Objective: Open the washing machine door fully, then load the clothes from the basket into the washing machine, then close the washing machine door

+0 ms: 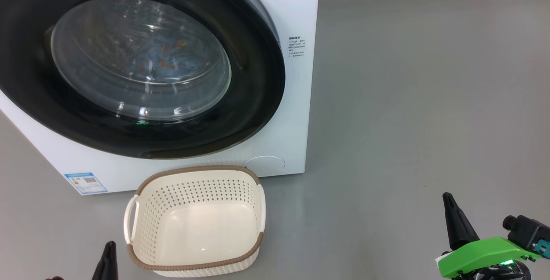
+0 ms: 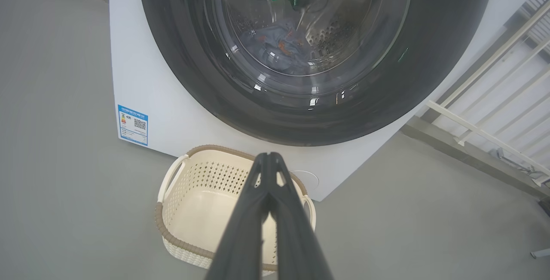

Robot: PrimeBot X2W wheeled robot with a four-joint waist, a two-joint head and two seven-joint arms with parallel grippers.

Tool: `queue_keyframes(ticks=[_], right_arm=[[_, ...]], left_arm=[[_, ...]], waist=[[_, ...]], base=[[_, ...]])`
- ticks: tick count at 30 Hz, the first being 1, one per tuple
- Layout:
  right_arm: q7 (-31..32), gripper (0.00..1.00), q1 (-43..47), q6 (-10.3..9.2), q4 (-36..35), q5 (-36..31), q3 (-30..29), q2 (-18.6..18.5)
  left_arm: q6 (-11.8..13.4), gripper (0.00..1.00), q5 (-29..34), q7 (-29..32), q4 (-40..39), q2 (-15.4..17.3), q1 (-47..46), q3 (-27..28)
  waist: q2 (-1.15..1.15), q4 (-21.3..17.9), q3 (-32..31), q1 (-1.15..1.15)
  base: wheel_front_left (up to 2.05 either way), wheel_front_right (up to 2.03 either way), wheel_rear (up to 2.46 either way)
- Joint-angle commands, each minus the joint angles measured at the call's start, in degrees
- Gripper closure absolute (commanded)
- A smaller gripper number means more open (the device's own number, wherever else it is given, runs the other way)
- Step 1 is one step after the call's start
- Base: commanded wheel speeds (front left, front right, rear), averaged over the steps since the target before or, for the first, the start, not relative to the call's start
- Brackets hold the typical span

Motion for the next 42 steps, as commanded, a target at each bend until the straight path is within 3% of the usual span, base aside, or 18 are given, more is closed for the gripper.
queue_keyframes(ticks=[1, 42], right_arm=[[0.3, 1.00, -1.9, 0.00, -1.7, 2.1, -0.4, -0.5], [7.3, 1.00, -2.5, -0.01, -4.1, 24.0, -3.8, 1.0]], left_arm=[[0.0, 1.00, -1.9, 0.3, -1.9, 0.6, -2.4, 1.2], [0.0, 1.00, -24.7, 7.2, -3.8, -2.5, -4.5, 4.3]], waist=[[0.00, 0.0, 0.0, -0.01], [0.00, 0.1, -0.4, -0.01]], base=[[0.00, 0.00, 0.00], [0.00, 0.00, 0.00]])
